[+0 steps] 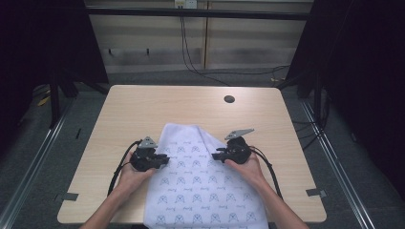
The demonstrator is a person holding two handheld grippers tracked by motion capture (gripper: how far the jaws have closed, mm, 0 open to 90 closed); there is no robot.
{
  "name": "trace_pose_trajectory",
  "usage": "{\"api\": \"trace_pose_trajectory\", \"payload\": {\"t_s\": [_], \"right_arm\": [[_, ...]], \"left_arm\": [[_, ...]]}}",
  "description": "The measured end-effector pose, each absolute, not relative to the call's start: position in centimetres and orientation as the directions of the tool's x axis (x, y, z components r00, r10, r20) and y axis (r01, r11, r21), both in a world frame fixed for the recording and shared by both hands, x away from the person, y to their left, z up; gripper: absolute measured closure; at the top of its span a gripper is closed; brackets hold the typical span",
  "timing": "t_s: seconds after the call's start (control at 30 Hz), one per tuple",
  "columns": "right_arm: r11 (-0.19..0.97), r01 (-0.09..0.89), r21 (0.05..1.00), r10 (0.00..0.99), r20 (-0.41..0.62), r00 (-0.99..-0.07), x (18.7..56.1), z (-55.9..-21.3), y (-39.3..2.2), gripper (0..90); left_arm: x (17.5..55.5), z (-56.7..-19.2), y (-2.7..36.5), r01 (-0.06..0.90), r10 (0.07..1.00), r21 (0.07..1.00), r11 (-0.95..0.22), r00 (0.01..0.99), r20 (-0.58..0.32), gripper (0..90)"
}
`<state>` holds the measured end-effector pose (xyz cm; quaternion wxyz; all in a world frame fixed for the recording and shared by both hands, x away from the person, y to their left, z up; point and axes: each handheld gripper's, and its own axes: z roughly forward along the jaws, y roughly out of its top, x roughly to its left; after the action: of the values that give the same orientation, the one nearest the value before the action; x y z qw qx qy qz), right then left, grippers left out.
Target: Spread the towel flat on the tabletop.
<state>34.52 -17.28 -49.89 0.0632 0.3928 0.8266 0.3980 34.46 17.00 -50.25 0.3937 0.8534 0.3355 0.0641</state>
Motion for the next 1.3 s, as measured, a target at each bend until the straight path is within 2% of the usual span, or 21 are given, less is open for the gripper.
{"api": "trace_pose_trajectory", "payload": {"t_s": [0.03, 0.1, 0.23, 0.43, 0.53, 0.6, 0.67, 0.73, 0.8, 0.87, 1.07, 1.2, 1.3], "right_arm": [[0.370, 0.591, 0.717, 0.701, 0.201, -0.684, 34.5, -49.8, -17.4, 75.1], [0.356, 0.574, 0.738, 0.699, 0.198, -0.688, 34.6, -49.2, -17.8, 83.7], [0.309, 0.561, 0.768, 0.739, 0.177, -0.650, 34.9, -47.7, -19.5, 84.2], [0.262, 0.545, 0.797, 0.853, 0.073, -0.517, 37.0, -45.8, -24.1, 82.3], [0.213, 0.560, 0.801, 0.878, 0.095, -0.470, 38.1, -45.8, -25.9, 81.0], [0.180, 0.567, 0.804, 0.891, 0.111, -0.441, 38.4, -45.9, -26.7, 78.1], [0.153, 0.570, 0.808, 0.912, 0.107, -0.397, 38.5, -46.0, -27.3, 65.0], [0.146, 0.573, 0.807, 0.929, 0.088, -0.360, 38.5, -46.0, -27.7, 63.7], [0.107, 0.582, 0.806, 0.934, 0.119, -0.337, 38.3, -46.0, -28.2, 58.8], [0.105, 0.584, 0.805, 0.917, 0.149, -0.370, 37.9, -45.9, -28.3, 58.6], [0.313, 0.606, 0.731, 0.812, 0.125, -0.570, 34.8, -47.3, -24.7, 66.4], [0.344, 0.650, 0.678, 0.819, 0.123, -0.561, 34.1, -49.7, -24.1, 70.7], [0.363, 0.645, 0.672, 0.819, 0.100, -0.564, 33.2, -49.9, -24.4, 75.0]], "left_arm": [[34.5, -50.2, 17.0, 0.522, 0.623, 0.715, -0.465, 0.767, -0.154, 77.9], [34.4, -50.2, 17.0, 0.518, 0.623, 0.716, -0.468, 0.768, -0.148, 77.9], [34.5, -50.2, 17.0, 0.518, 0.622, 0.715, -0.470, 0.769, -0.148, 77.9], [34.5, -50.2, 17.0, 0.520, 0.621, 0.715, -0.467, 0.768, -0.153, 77.9], [34.4, -50.3, 17.0, 0.514, 0.616, 0.720, -0.467, 0.773, -0.152, 76.4], [34.4, -50.3, 17.0, 0.515, 0.616, 0.721, -0.464, 0.773, -0.155, 75.7], [34.4, -50.3, 17.0, 0.513, 0.615, 0.721, -0.466, 0.774, -0.154, 75.2], [34.4, -50.3, 17.0, 0.519, 0.620, 0.719, -0.463, 0.769, -0.156, 75.2], [34.3, -50.2, 17.0, 0.526, 0.618, 0.713, -0.463, 0.769, -0.166, 74.2], [34.1, -50.1, 17.2, 0.526, 0.603, 0.708, -0.471, 0.778, -0.177, 72.8], [33.3, -50.1, 17.2, 0.518, 0.603, 0.710, -0.477, 0.781, -0.164, 68.5], [34.3, -49.9, 17.7, 0.546, 0.639, 0.709, -0.446, 0.749, -0.175, 66.2], [34.3, -49.9, 17.7, 0.553, 0.650, 0.716, -0.427, 0.738, -0.182, 66.9]]}}
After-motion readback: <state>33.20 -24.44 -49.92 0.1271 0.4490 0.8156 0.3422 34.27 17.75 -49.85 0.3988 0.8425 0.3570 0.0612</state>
